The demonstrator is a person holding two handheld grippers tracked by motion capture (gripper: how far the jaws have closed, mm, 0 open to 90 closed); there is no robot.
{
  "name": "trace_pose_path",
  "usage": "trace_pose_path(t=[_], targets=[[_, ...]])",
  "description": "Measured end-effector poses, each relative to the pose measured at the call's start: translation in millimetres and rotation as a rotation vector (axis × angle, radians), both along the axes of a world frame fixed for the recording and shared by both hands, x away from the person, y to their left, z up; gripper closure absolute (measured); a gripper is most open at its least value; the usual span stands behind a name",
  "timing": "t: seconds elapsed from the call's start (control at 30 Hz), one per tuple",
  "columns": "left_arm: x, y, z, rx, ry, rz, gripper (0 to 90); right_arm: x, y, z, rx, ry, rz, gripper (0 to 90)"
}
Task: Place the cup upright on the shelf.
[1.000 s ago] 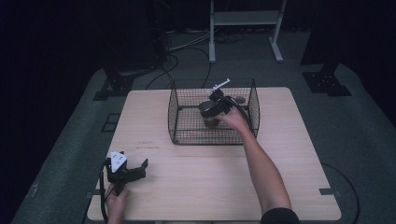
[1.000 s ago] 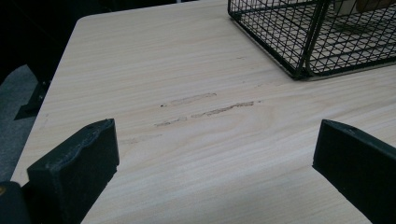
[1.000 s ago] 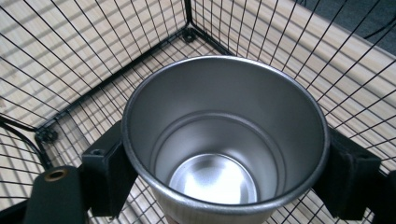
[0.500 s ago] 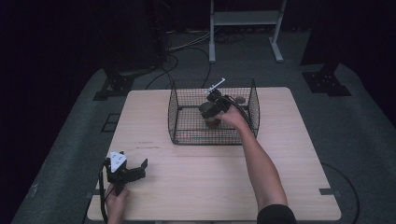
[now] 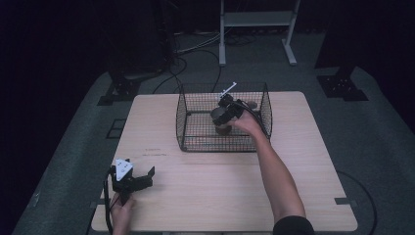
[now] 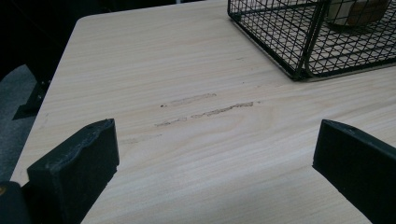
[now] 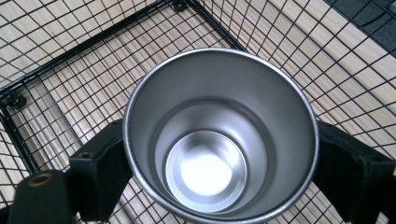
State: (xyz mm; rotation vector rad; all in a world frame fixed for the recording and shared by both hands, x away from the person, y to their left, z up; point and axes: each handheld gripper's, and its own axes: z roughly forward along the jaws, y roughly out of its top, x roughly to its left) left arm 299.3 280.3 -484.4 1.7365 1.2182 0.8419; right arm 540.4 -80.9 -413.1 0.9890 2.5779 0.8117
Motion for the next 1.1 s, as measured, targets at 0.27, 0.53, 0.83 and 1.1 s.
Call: trace_pose_path(t=[0.27,0.53,0.83,1.1], targets=[[0.1,0.2,0.1,0.004,0.002,-0.001,0.0,-4.0,3.1,1.4,-0.009,-0.008,0.010,10.9],[0.0,0.1,0.1,0.004,0.002,-0.001,0.0,-5.0,1.7,6.4,0.001,-0.026,0.009,9.7],[0.0,0.0,0.3,0.001,0.004,0.001,0.0,-7.2,-0.2,14.8,0.046,-0.041,-0.005,4.9],[1.0,-0.6,0.0,0.006,0.005,0.005,0.0,-12.2,-8.1,29.3,0.111,-0.070,-0.028,2.5]])
